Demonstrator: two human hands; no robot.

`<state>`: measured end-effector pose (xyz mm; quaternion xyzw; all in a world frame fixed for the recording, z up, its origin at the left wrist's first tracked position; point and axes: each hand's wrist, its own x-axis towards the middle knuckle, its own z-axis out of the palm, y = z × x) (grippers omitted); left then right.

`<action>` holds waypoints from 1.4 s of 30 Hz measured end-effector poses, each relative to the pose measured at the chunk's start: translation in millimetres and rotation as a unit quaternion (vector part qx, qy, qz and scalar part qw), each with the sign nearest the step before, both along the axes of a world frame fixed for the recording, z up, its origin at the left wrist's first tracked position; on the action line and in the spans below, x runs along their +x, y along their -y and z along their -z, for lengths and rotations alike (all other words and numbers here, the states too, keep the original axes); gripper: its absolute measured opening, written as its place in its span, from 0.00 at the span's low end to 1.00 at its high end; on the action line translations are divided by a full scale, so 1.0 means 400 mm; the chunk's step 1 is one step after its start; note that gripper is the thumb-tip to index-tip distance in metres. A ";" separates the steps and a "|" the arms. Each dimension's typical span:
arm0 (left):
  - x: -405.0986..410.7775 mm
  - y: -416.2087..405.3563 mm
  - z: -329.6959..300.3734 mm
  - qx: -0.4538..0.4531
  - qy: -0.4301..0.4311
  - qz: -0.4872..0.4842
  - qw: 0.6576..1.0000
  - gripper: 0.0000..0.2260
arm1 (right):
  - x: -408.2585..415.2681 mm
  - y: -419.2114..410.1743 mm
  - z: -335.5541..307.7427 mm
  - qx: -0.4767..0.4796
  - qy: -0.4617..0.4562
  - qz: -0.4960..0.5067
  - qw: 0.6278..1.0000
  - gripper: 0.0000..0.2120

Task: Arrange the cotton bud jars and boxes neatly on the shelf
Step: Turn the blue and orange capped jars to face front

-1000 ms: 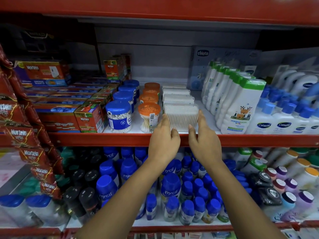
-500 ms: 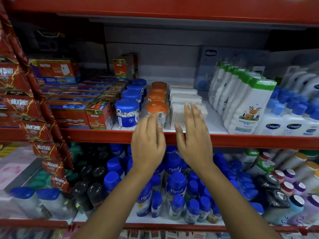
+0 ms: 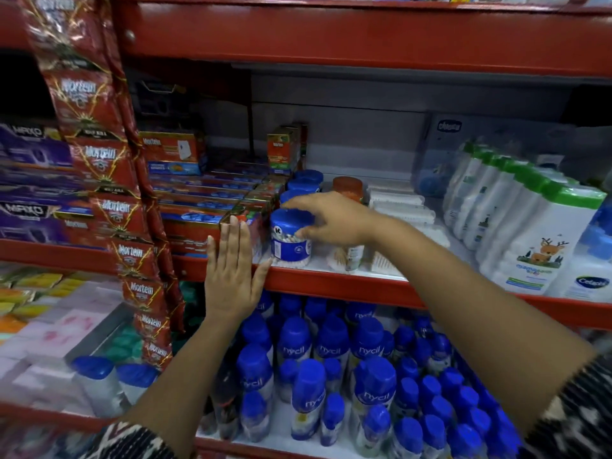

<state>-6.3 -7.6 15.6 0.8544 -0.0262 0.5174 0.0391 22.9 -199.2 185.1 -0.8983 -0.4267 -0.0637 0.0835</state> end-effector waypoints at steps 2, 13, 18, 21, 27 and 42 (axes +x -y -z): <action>0.013 -0.011 0.013 0.003 0.010 0.003 1.000 0.29 | 0.018 -0.011 -0.036 -0.035 -0.043 -0.003 0.998 0.27; 0.056 -0.038 0.037 0.055 0.090 0.005 0.994 0.28 | 0.114 -0.092 -0.135 -0.181 -0.208 -0.002 0.961 0.38; 0.067 -0.044 0.038 0.064 0.103 0.001 0.993 0.28 | 0.127 -0.128 -0.137 -0.216 -0.177 -0.005 0.960 0.37; 0.066 -0.044 0.039 0.066 0.108 0.001 0.992 0.28 | 0.130 -0.134 -0.136 -0.205 -0.170 0.004 0.964 0.34; 0.065 -0.044 0.038 0.064 0.105 -0.004 0.992 0.28 | 0.122 -0.137 -0.134 -0.177 -0.158 0.028 0.971 0.29; 0.063 -0.042 0.038 0.063 0.104 -0.005 0.993 0.28 | 0.104 -0.141 -0.113 -0.168 -0.056 0.117 0.977 0.25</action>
